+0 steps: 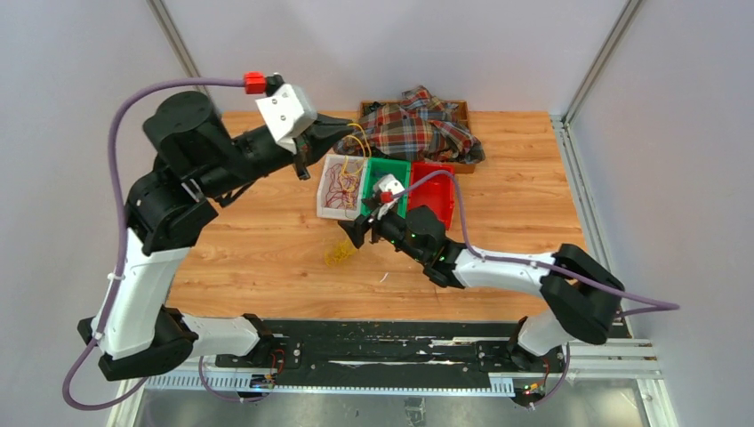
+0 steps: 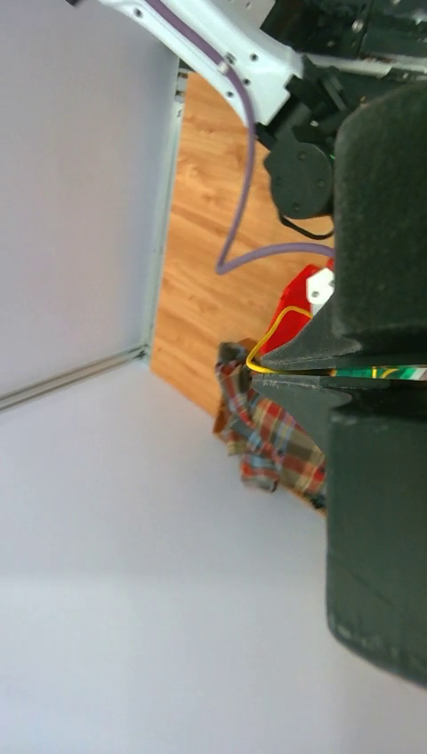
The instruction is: Untangle the cables
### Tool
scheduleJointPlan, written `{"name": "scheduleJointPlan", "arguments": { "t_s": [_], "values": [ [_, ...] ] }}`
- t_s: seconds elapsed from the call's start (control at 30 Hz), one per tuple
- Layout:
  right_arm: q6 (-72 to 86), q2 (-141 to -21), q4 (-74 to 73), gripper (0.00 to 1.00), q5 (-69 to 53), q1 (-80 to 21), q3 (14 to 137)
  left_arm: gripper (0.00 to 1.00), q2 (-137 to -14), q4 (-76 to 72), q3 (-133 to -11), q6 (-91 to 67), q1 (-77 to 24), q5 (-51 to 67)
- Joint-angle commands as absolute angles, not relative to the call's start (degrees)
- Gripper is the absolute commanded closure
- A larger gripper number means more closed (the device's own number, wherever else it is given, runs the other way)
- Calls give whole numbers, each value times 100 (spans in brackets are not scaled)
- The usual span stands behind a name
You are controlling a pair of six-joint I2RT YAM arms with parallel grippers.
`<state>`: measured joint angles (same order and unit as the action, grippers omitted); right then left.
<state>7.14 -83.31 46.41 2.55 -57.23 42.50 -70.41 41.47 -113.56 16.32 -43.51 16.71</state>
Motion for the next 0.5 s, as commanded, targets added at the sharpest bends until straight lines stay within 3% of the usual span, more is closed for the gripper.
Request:
{"name": "scheduleJointPlan", "arguments": {
  "t_s": [0.0, 0.2, 0.37, 0.47],
  "values": [
    [324, -8981, 5325, 23, 675, -5792, 4905, 100, -7110, 4157, -11950, 1918, -4315, 1777],
    [374, -9697, 5116, 32, 622, -5792, 5305, 99, -7247, 4215, -12817, 2305, -4315, 1608],
    [856, -9896, 5276, 48, 592, -5792, 4893, 99, -7380, 3925, -13441, 2759, -4315, 1246],
    [1280, -9997, 5386, 53, 555, -5804, 4595, 99, -7325, 3552, -13502, 3068, -4315, 1127]
  ]
}}
